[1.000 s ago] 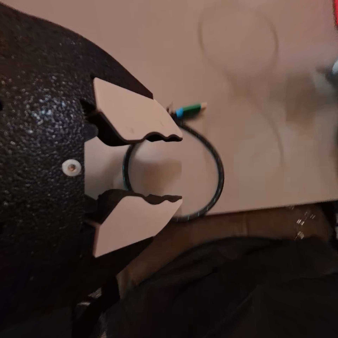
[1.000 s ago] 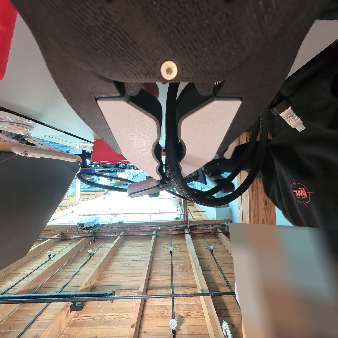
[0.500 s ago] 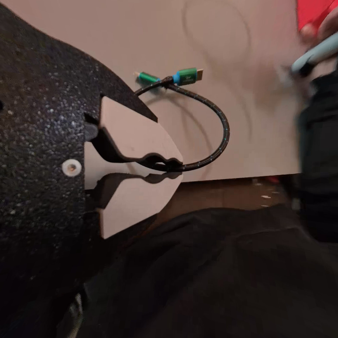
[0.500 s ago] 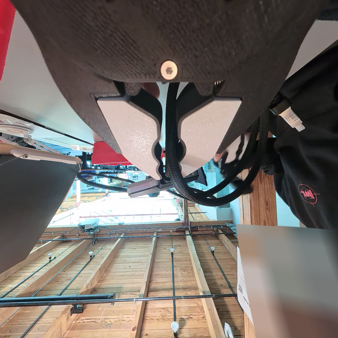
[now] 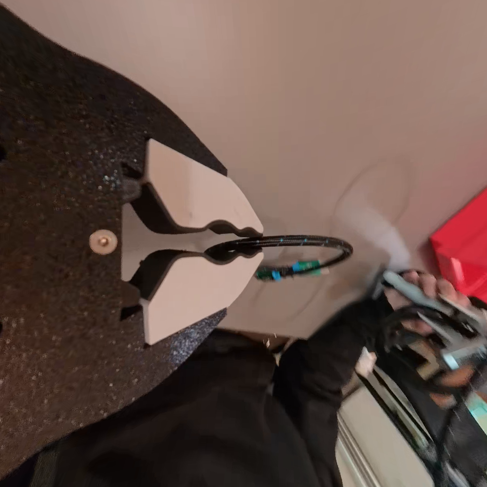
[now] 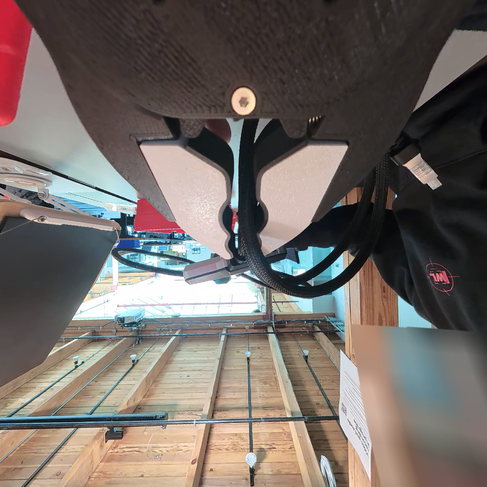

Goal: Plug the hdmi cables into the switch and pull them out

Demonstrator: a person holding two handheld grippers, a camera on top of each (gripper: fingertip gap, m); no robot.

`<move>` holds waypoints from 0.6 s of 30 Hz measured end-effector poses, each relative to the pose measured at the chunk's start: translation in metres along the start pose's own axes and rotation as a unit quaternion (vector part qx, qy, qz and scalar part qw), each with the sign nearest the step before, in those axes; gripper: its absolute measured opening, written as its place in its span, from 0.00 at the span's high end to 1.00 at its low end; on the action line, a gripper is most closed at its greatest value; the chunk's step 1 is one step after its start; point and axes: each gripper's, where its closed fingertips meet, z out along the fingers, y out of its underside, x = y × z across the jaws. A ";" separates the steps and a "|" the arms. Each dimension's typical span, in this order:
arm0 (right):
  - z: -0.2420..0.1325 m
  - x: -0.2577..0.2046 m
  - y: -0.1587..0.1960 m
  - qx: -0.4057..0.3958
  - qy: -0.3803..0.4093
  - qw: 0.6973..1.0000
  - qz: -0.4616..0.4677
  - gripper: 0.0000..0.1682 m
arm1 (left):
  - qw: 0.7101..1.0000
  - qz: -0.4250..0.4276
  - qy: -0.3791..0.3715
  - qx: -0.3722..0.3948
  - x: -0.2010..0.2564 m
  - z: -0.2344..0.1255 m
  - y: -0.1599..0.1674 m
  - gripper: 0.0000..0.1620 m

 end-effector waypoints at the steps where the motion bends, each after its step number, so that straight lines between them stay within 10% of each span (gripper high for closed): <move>1: 0.000 0.000 0.000 -0.001 0.000 1.000 0.000 0.93 | 1.000 0.007 -0.022 -0.017 -0.009 0.003 0.002 0.96; 12: 0.000 0.000 0.001 -0.003 -0.002 1.000 0.002 0.93 | 0.961 0.044 -0.266 -0.060 -0.051 0.022 -0.021 0.73; 18: 0.002 -0.002 0.002 -0.006 -0.008 1.000 0.003 0.93 | 0.980 0.016 -0.148 -0.129 0.008 0.090 0.009 0.78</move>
